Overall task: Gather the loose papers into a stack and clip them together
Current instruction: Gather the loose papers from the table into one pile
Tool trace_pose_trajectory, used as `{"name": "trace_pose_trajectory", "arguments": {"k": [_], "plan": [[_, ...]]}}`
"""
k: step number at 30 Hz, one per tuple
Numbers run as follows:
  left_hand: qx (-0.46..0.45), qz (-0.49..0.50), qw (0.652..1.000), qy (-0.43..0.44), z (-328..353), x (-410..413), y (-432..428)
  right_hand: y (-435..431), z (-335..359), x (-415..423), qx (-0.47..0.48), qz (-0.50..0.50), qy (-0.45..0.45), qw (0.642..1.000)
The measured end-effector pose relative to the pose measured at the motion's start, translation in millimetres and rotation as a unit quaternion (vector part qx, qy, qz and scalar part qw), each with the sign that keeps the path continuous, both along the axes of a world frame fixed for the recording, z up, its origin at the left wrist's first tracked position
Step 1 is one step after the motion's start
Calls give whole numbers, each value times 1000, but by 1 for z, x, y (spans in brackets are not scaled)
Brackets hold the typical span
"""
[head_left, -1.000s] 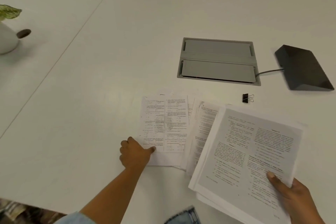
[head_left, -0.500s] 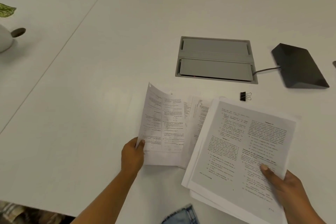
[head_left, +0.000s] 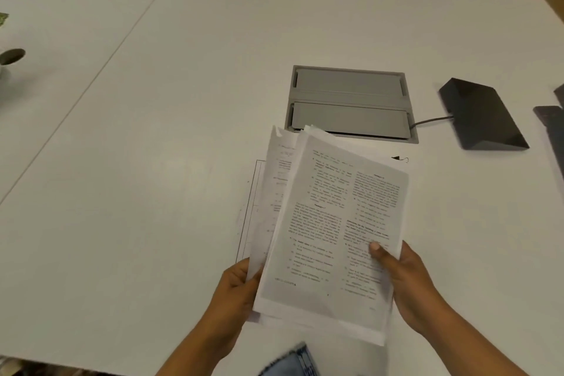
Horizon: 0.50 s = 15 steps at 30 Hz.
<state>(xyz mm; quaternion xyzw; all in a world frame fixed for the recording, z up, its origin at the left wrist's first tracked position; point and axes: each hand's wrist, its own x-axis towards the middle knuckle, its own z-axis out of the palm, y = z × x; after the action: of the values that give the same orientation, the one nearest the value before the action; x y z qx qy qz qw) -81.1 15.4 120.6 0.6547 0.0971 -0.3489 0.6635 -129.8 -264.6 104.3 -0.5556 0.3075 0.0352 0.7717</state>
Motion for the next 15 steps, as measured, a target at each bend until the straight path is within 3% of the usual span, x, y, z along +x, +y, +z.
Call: {"name": "trace_pose_trajectory", "arguments": {"k": [6,9,15], "plan": [[-22,-81,996,15,2,13,-2,0,-2,-5,-6,29,10,1000],[-42,-52,997,50,4,19,-6,0,-1,-7,-38,18,18,999],[-8,-32,999,-10,6,23,-19,5,2,-7,-29,37,-16,999]]}}
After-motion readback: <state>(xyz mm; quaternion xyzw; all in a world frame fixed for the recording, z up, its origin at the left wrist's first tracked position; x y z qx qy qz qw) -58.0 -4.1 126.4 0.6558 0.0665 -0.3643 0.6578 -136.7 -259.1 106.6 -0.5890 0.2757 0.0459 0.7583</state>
